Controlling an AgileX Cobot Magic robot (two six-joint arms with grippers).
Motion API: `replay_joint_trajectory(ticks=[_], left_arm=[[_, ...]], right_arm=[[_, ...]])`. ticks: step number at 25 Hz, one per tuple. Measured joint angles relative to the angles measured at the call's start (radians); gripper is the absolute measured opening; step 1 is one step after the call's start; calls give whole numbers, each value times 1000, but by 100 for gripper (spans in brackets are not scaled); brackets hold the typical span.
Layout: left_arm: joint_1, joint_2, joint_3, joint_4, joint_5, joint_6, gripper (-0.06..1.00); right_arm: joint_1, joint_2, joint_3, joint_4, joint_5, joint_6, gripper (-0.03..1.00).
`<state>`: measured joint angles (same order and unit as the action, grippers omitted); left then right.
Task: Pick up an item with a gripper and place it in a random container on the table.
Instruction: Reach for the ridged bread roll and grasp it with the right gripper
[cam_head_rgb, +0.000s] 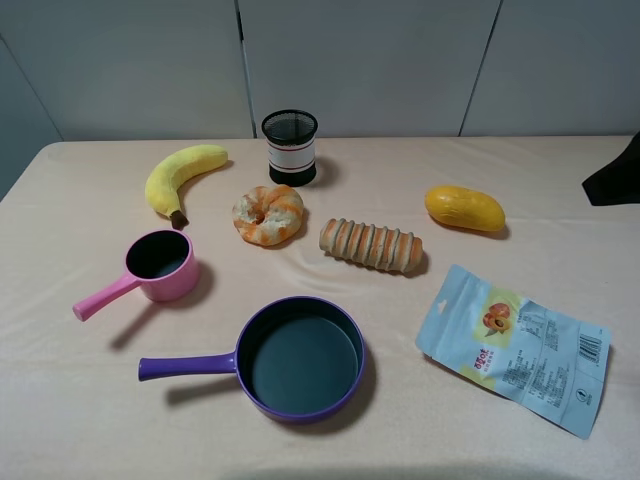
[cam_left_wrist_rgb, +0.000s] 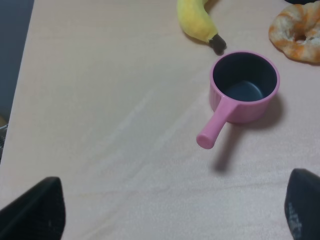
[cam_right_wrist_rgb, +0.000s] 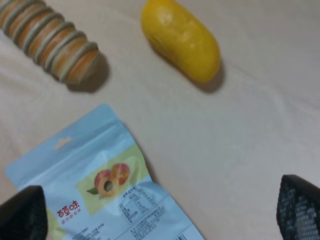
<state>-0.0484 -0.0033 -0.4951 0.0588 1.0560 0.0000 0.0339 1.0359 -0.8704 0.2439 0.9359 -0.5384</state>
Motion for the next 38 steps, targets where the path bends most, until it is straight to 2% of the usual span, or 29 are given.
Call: replay_joint_trajectory(ticks=[8, 14, 25, 31, 38], left_arm=[[0, 0, 0, 0, 0, 0, 88], [0, 0, 0, 0, 0, 0, 88], [0, 0, 0, 0, 0, 0, 88], [0, 0, 0, 0, 0, 0, 88], [0, 0, 0, 0, 0, 0, 88]], right_arm=[[20, 158, -1, 85, -59, -122, 69], [146, 296, -95, 12, -69, -128, 69], [314, 585, -316, -79, -69, -143, 69], [364, 733, -395, -129, -70, -167, 69], [364, 873, -431, -64, -96, -255, 69]])
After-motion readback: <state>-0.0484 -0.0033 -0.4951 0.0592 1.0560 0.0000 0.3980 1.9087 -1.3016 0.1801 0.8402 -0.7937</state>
